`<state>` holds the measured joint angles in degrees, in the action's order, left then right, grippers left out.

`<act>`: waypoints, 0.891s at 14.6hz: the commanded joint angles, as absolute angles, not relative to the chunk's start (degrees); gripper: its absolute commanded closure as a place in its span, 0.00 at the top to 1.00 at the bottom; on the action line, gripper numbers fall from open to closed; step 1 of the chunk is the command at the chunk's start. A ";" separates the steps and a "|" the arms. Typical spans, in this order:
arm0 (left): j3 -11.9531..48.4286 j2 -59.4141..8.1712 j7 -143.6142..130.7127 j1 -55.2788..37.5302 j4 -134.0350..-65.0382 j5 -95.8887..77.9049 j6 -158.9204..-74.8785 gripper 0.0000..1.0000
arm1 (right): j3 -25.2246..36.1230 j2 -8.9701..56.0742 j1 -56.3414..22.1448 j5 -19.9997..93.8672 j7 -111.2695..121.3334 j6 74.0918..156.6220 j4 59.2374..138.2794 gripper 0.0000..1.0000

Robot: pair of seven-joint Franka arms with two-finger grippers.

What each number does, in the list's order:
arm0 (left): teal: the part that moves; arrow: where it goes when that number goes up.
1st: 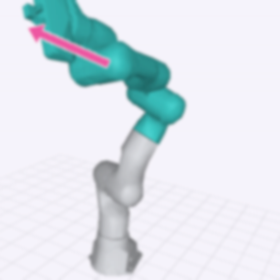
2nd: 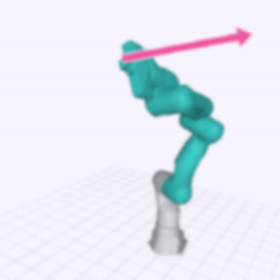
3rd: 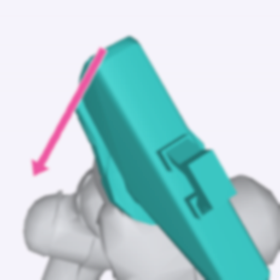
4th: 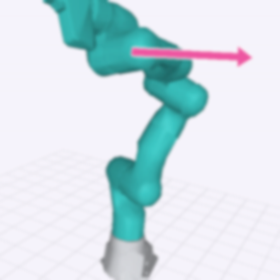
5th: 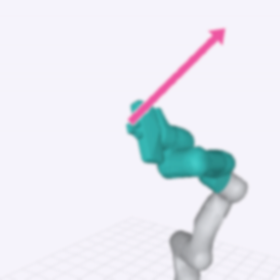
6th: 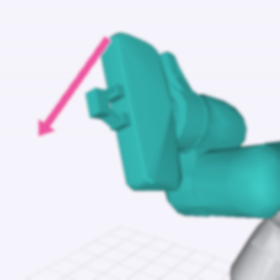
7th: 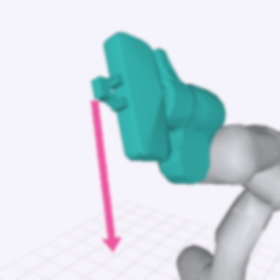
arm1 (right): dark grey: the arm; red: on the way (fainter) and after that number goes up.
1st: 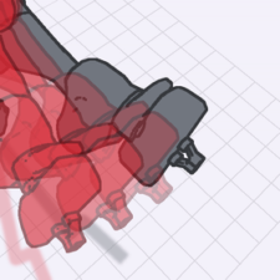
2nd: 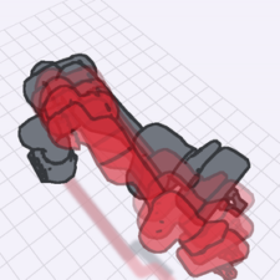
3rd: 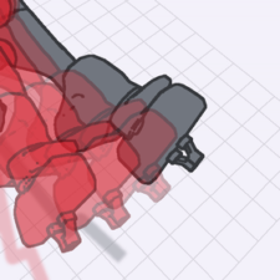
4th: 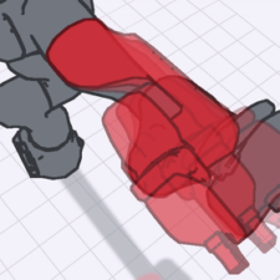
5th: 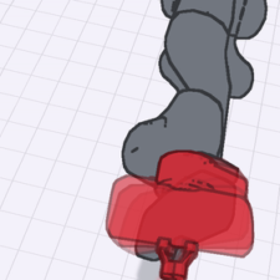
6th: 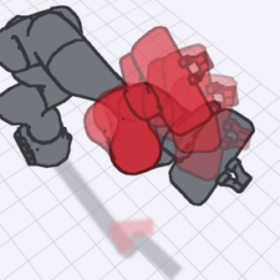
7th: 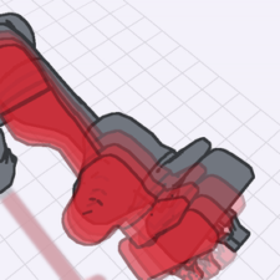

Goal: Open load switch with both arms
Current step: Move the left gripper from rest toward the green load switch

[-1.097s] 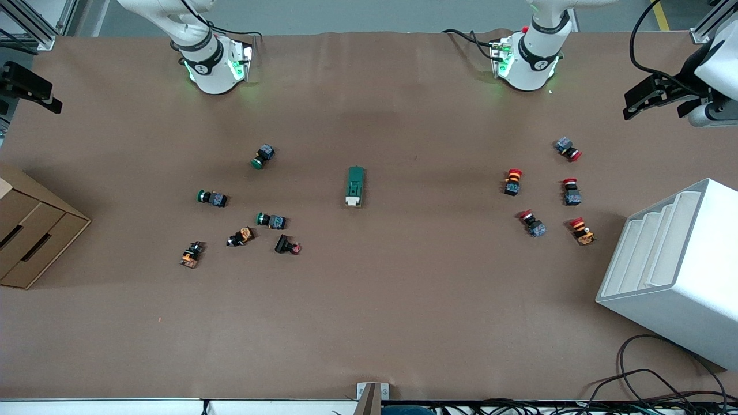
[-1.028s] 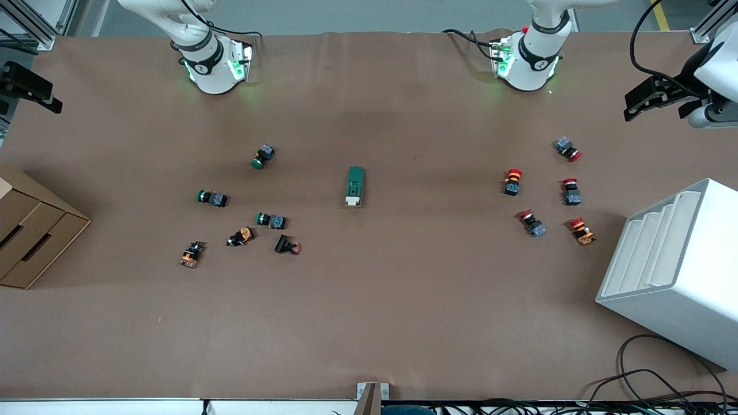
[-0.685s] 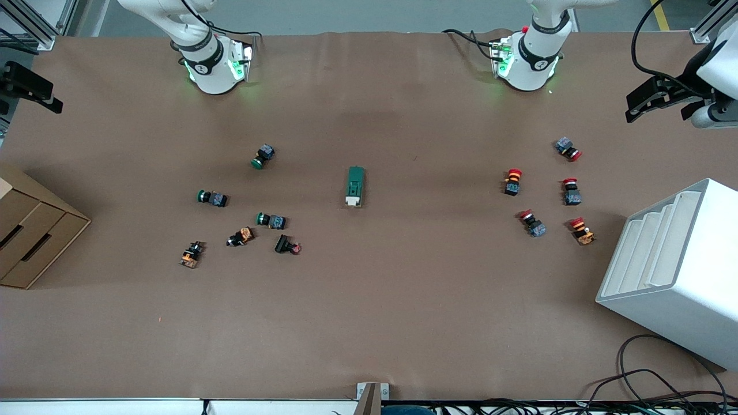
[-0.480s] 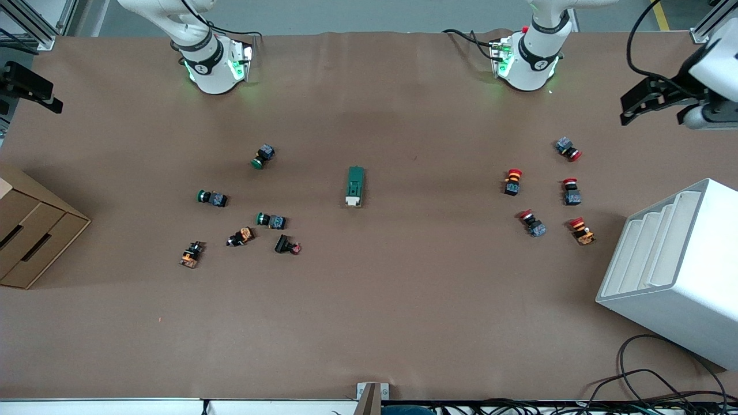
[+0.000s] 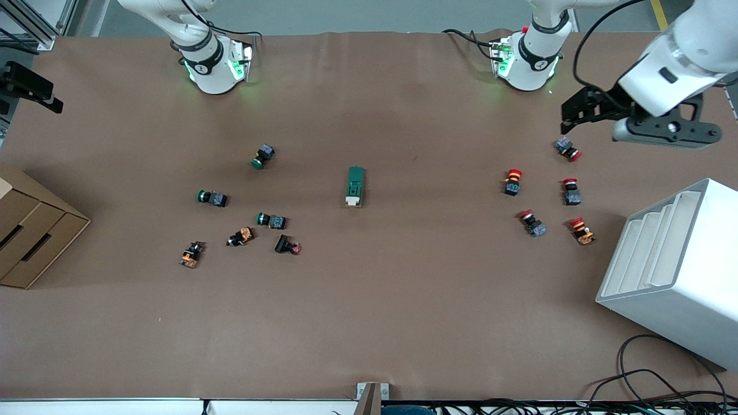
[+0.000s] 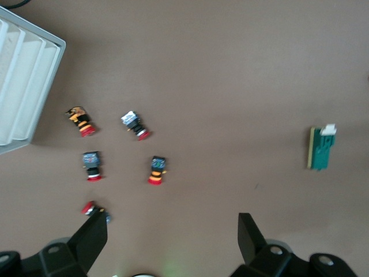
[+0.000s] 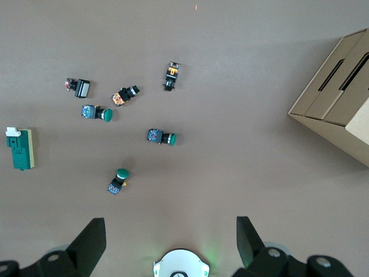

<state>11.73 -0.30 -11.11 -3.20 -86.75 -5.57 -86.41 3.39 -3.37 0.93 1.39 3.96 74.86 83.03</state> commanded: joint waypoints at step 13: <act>29.69 -1.92 -39.80 -3.69 -97.82 -5.19 -107.48 1.00 | 2.90 -4.48 1.41 1.05 4.66 74.62 83.67 1.00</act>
